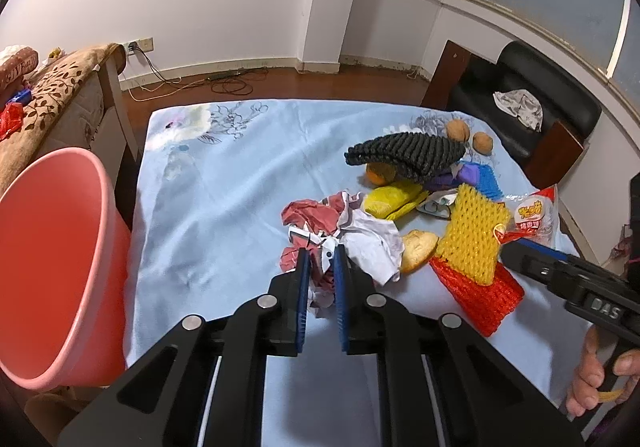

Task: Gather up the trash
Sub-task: 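Grasp the crumpled pink paper with the left tool while the right tool grasps the yellow foam net, then carry the paper and yellow foam net over the pink bucket with both tools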

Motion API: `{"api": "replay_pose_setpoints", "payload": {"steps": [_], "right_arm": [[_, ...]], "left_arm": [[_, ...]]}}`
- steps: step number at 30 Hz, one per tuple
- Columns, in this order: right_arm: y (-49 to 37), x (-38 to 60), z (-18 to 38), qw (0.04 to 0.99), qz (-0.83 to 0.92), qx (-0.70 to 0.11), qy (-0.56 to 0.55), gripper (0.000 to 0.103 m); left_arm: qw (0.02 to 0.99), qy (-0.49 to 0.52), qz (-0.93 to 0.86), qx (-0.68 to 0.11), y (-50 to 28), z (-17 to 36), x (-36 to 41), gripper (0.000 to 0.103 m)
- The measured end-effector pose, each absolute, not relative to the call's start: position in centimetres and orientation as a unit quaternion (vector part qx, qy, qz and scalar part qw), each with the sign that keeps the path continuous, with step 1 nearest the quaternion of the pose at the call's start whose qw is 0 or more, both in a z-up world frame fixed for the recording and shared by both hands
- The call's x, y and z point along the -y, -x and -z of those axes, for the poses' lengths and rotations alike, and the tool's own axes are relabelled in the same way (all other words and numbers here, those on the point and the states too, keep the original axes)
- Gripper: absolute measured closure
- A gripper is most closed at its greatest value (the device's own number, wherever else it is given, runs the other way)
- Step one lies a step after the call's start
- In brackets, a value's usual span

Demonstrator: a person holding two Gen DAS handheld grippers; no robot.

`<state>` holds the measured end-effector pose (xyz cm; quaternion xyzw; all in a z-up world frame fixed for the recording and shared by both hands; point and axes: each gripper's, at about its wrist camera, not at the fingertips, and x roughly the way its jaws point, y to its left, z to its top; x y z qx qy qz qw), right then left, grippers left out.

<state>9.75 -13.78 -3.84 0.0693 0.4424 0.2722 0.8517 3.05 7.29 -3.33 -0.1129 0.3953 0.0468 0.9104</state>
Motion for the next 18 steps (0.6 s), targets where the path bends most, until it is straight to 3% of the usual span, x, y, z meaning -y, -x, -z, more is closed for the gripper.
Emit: {"api": "replay_pose_setpoints", "payload": {"steps": [3, 9, 18], "right_arm": [[-10.5, 13.2, 4.3, 0.847, -0.268, -0.454, -0.074, 0.065], [-11.4, 12.7, 4.8, 0.847, -0.252, -0.462, -0.079, 0.095], [-10.1, 12.9, 2.4, 0.865, -0.265, -0.419, -0.072, 0.097]], "left_arm": [[0.911, 0.116, -0.048, -0.392, -2.8, 3.1, -7.6, 0.091], [0.914, 0.125, -0.049, -0.383, -2.1, 2.6, -8.2, 0.092], [0.921, 0.136, -0.051, -0.361, -1.1, 1.3, -8.8, 0.092]]}}
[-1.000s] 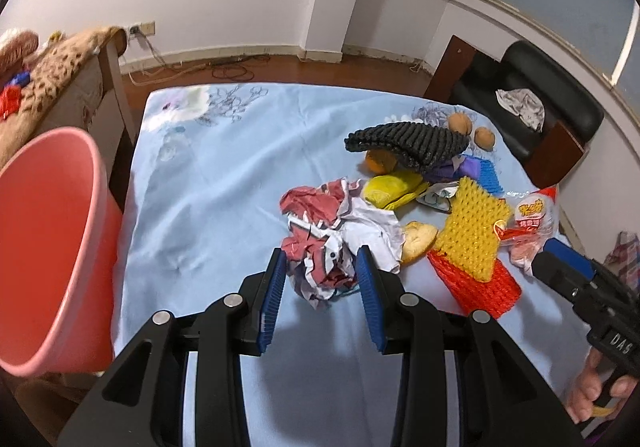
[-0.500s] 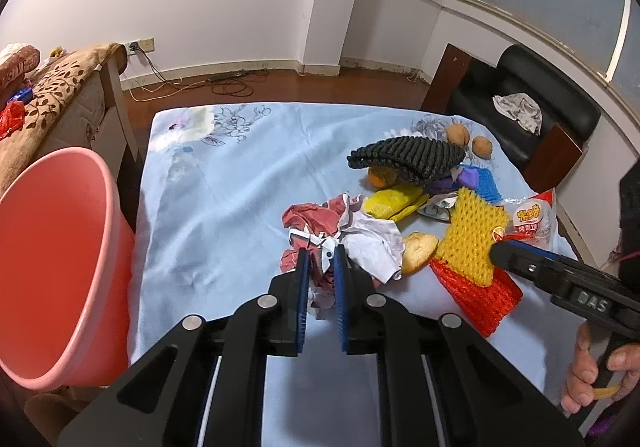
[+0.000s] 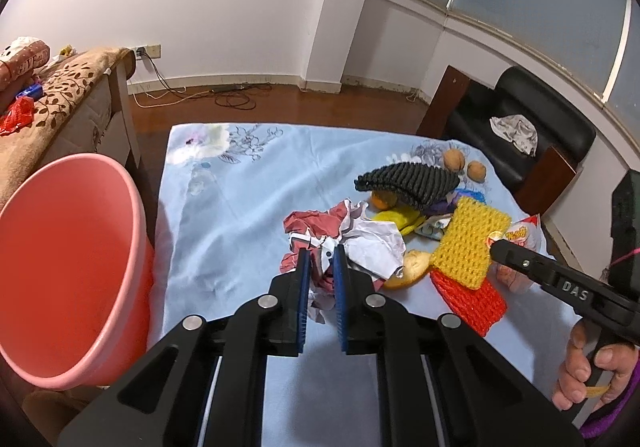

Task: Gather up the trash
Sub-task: 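Carry the paper and yellow foam net over the pink bucket with both tools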

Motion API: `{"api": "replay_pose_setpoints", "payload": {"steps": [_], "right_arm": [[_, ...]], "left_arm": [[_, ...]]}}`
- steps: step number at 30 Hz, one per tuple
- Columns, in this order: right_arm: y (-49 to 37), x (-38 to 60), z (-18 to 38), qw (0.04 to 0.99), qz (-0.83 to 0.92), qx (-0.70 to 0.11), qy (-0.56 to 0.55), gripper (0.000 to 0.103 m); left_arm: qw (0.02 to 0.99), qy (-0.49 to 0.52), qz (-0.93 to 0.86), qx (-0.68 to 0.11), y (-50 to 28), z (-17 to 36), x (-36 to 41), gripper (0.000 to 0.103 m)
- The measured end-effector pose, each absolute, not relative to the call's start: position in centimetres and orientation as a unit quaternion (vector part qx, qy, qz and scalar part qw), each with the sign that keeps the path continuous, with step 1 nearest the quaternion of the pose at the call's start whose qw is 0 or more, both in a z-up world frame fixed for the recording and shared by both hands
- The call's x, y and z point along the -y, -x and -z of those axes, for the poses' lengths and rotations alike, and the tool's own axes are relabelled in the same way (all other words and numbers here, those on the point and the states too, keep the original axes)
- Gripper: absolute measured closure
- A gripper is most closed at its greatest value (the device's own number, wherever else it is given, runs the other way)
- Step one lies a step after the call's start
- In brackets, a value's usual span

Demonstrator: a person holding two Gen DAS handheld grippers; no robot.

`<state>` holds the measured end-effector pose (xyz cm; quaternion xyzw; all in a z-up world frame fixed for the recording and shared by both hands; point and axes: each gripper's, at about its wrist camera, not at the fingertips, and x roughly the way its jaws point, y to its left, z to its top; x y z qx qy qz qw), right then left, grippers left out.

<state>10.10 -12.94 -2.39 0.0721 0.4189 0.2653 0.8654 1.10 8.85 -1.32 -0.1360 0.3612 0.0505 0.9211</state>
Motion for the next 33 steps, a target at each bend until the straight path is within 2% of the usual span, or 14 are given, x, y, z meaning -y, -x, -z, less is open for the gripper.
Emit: {"api": "replay_pose_setpoints", "payload": {"steps": [17, 33], "right_arm": [[-7.0, 0.8, -1.6, 0.836, -0.387, -0.388, 0.002, 0.097], [-2.9, -12.4, -1.6, 0.796, -0.472, -0.369, 0.090, 0.097]], "left_arm": [[0.929, 0.159, -0.158, -0.295, 4.6, -2.4, -15.9, 0.092], [0.893, 0.189, -0.270, -0.307, 9.5, -0.5, -23.5, 0.092]]}}
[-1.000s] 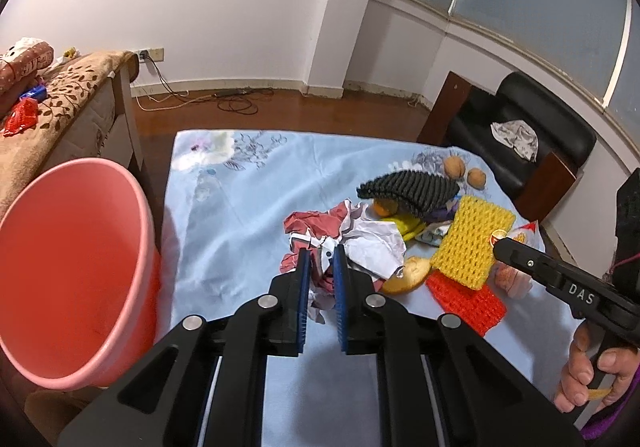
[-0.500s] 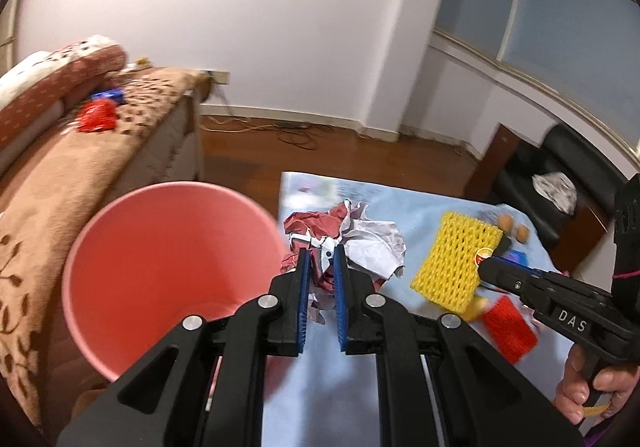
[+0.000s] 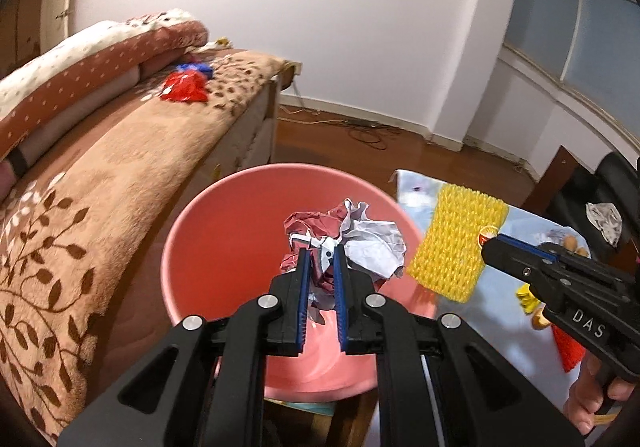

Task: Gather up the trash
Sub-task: 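Carry the paper and yellow foam net over the pink bucket with both tools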

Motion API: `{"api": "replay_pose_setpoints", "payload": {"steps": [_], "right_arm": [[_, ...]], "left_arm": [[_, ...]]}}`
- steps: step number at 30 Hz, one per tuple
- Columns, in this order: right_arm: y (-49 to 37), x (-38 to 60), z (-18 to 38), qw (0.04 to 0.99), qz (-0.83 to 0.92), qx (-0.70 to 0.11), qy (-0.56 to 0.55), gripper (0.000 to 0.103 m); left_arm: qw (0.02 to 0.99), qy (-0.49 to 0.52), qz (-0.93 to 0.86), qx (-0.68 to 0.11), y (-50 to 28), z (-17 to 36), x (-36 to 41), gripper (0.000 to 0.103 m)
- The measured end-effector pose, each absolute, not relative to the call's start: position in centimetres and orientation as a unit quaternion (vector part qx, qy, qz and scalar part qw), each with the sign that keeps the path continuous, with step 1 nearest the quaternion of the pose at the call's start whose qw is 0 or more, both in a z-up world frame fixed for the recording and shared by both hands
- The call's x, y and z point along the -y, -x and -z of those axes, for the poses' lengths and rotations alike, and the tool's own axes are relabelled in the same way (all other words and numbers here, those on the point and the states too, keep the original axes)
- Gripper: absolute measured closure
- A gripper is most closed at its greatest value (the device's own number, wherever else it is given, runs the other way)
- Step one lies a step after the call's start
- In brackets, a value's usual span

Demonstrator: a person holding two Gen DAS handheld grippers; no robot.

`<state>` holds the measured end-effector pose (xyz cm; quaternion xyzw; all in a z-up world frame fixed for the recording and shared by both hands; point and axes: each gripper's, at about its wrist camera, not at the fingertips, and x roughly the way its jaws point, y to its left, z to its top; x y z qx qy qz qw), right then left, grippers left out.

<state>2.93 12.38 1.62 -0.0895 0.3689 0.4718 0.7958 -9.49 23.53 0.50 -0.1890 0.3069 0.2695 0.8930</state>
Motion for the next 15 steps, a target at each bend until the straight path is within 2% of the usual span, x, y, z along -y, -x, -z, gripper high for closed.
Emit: {"api": "replay_pose_setpoints", "payload": {"steps": [15], "right_arm": [[-1.9, -17.8, 0.7, 0.785, -0.475, -0.374, 0.138, 0.097]], "left_arm": [[0.874, 0.214, -0.295, -0.321, 10.7, 1.2, -26.0, 0.092]]}}
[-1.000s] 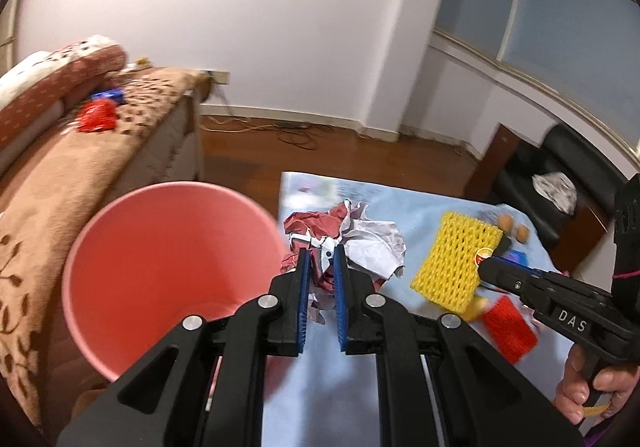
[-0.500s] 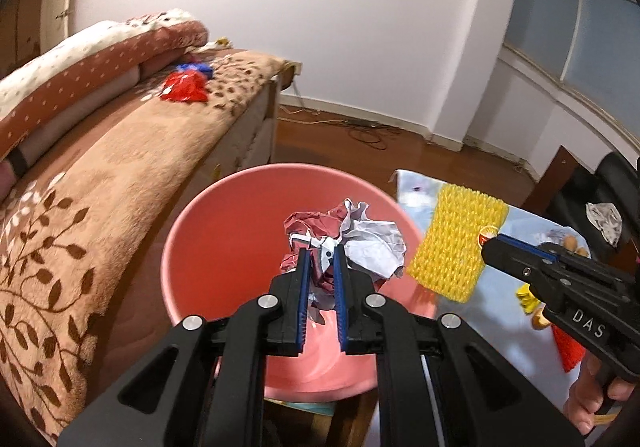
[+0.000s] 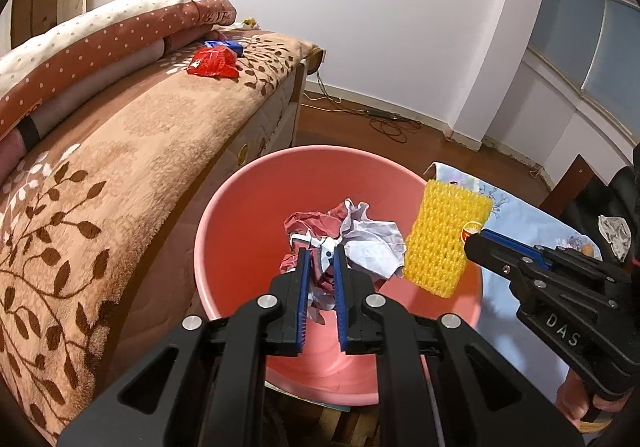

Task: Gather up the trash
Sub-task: 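Carry the paper and yellow foam net over the pink bucket with both tools, then open both tools to drop the paper and foam net into the bucket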

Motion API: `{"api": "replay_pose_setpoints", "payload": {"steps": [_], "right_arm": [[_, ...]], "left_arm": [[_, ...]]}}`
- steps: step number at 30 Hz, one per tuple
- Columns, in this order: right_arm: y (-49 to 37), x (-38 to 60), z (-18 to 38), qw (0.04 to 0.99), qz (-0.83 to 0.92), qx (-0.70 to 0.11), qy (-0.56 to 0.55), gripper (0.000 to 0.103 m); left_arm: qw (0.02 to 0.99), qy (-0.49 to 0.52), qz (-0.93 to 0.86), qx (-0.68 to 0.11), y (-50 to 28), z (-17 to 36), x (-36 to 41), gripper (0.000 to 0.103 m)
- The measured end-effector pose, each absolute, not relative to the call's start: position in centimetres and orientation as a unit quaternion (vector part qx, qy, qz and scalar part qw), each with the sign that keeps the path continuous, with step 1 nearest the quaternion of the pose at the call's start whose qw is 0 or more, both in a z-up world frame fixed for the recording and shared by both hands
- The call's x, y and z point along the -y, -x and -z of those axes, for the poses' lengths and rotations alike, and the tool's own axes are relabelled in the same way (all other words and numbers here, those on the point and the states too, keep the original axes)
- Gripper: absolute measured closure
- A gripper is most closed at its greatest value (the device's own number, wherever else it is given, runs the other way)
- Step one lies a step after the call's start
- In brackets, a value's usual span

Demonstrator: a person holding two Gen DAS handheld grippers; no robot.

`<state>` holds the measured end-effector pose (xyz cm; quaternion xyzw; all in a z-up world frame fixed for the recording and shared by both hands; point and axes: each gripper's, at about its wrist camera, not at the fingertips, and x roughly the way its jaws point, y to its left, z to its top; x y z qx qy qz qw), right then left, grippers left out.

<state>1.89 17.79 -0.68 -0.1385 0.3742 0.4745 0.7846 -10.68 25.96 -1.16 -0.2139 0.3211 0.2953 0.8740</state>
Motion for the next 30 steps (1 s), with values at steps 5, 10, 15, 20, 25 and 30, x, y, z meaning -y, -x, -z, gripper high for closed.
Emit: {"api": "replay_pose_setpoints", "payload": {"steps": [5, 10, 15, 20, 25, 30], "right_arm": [[-1.9, -18.1, 1.0, 0.783, -0.474, -0.378, 0.140, 0.096], [-1.7, -18.2, 0.8, 0.781, -0.481, -0.374, 0.138, 0.094], [-1.5, -18.0, 0.6, 0.780, -0.486, -0.371, 0.136, 0.082], [-1.6, -17.2, 0.4, 0.782, -0.484, -0.372, 0.124, 0.079], [-1.7, -15.6, -0.3, 0.788, -0.479, -0.370, 0.110, 0.078], [-1.8, -13.3, -1.0, 0.796, -0.471, -0.368, 0.095, 0.077]], "left_arm": [[0.874, 0.216, -0.293, -0.322, 10.6, 1.3, -26.0, 0.091], [0.871, 0.222, -0.298, -0.322, 10.8, 1.3, -26.3, 0.076], [0.874, 0.219, -0.297, -0.316, 10.9, 1.0, -26.0, 0.067], [0.875, 0.215, -0.295, -0.317, 10.8, 0.7, -25.6, 0.066], [0.879, 0.209, -0.292, -0.313, 10.7, 0.1, -24.9, 0.066], [0.885, 0.202, -0.283, -0.310, 10.5, -0.5, -23.7, 0.066]]}}
